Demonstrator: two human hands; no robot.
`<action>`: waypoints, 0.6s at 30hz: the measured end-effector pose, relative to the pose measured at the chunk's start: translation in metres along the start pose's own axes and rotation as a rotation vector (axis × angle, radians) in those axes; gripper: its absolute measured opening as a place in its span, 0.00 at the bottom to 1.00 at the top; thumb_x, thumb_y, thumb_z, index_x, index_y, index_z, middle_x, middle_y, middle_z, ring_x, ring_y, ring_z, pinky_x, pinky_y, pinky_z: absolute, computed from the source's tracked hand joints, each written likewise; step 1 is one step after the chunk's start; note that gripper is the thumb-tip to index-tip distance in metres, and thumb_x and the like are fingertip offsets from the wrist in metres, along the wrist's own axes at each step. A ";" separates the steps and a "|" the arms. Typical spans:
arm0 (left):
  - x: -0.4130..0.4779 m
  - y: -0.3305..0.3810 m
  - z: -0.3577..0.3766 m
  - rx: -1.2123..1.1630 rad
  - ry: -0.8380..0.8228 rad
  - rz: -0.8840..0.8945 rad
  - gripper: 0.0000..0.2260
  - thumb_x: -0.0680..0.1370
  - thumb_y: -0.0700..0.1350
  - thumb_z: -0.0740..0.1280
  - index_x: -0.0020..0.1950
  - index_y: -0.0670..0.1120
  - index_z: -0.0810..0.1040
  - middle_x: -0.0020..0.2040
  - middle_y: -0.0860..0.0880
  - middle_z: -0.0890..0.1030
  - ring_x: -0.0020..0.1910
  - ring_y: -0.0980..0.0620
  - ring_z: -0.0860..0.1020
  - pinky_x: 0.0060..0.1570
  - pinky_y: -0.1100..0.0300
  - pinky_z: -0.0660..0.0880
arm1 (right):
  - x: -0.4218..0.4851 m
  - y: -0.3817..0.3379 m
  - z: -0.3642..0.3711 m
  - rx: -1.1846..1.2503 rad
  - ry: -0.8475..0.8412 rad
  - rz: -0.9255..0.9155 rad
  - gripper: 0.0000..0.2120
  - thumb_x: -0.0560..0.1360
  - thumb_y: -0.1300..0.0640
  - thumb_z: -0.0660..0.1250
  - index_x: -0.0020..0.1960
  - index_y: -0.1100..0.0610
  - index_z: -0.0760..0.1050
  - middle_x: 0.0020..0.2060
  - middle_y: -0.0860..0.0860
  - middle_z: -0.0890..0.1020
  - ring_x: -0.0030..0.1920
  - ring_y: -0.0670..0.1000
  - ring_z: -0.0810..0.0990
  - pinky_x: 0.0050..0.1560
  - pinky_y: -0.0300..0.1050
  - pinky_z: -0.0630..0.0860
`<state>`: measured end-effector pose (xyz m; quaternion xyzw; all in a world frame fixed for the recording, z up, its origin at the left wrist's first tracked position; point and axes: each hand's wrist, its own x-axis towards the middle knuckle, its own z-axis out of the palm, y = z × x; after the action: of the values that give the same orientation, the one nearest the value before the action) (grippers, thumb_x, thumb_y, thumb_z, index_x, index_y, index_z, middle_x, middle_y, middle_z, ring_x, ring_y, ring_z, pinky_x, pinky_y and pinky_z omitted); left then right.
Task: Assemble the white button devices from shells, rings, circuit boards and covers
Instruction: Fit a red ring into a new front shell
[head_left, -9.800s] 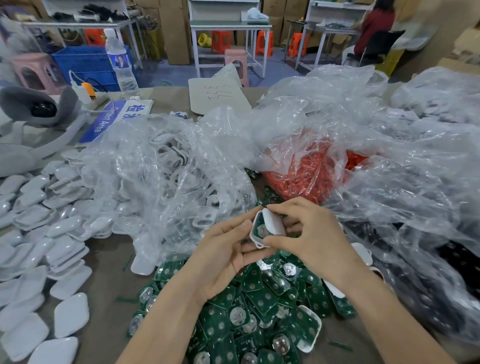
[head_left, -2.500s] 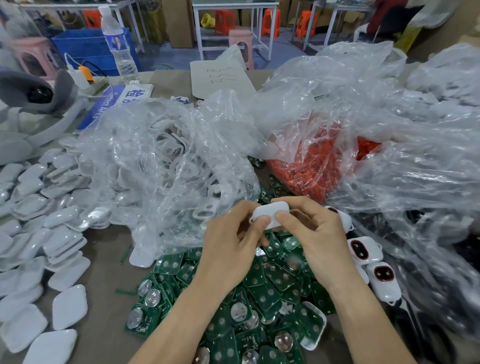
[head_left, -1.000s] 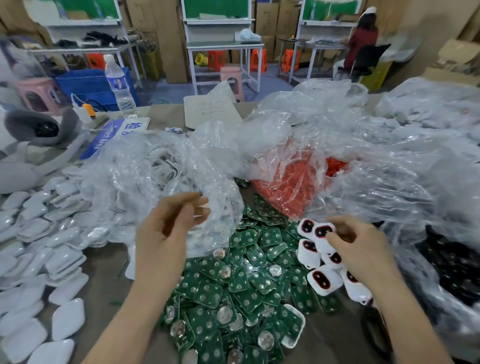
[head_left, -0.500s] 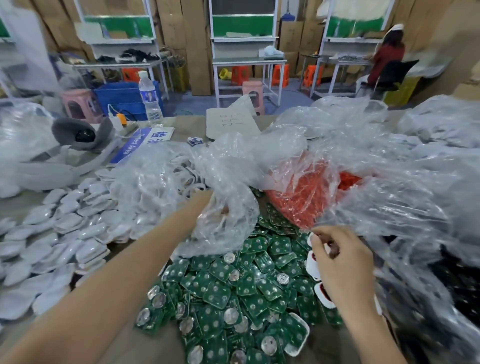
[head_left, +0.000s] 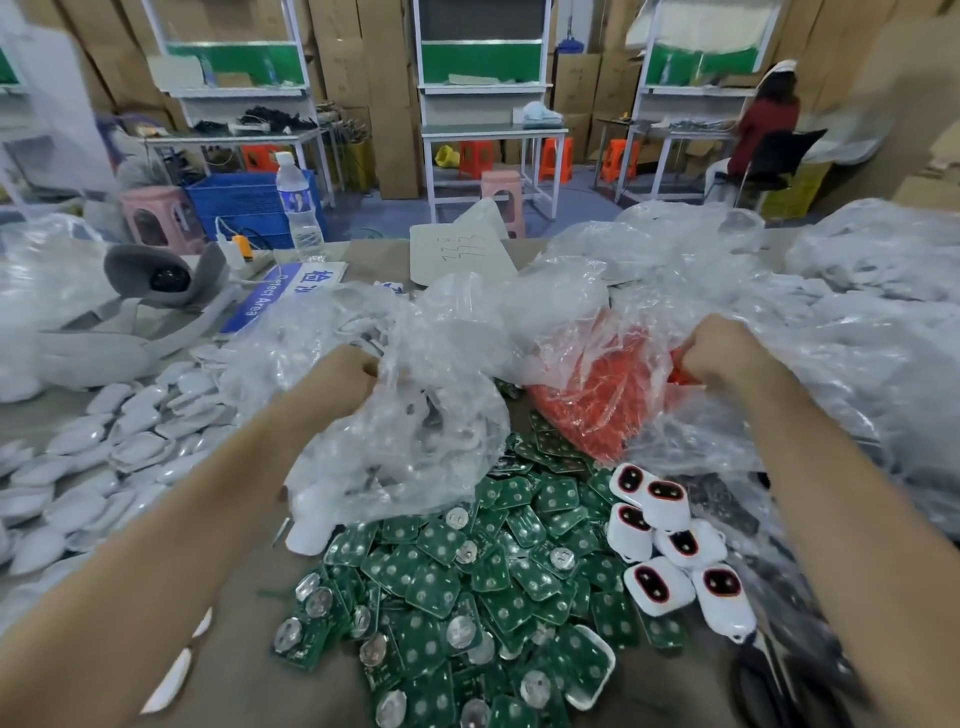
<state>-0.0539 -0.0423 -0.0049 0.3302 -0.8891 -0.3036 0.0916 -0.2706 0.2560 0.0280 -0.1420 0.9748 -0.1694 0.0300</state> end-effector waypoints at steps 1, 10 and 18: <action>-0.004 -0.002 -0.004 -0.061 -0.008 0.023 0.07 0.77 0.31 0.64 0.42 0.34 0.80 0.39 0.42 0.76 0.39 0.48 0.73 0.38 0.62 0.70 | 0.001 -0.002 0.005 -0.076 -0.077 -0.023 0.02 0.73 0.68 0.67 0.45 0.66 0.77 0.37 0.58 0.79 0.45 0.58 0.78 0.41 0.45 0.74; -0.031 -0.006 -0.040 -0.323 0.390 0.064 0.08 0.79 0.48 0.68 0.39 0.52 0.80 0.37 0.53 0.81 0.33 0.54 0.75 0.35 0.63 0.72 | 0.013 -0.001 0.026 -0.133 -0.018 -0.022 0.06 0.74 0.68 0.64 0.51 0.66 0.76 0.37 0.57 0.75 0.38 0.56 0.75 0.40 0.45 0.71; -0.073 0.057 -0.015 -1.431 -0.243 -0.030 0.10 0.73 0.42 0.70 0.51 0.39 0.76 0.51 0.37 0.81 0.50 0.37 0.84 0.41 0.59 0.82 | 0.016 0.008 0.023 0.212 0.323 0.033 0.05 0.73 0.69 0.67 0.47 0.67 0.81 0.46 0.64 0.82 0.47 0.63 0.81 0.52 0.51 0.78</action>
<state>-0.0228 0.0317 0.0446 0.1654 -0.4719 -0.8467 0.1816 -0.2857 0.2508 0.0036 -0.0927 0.9459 -0.2911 -0.1094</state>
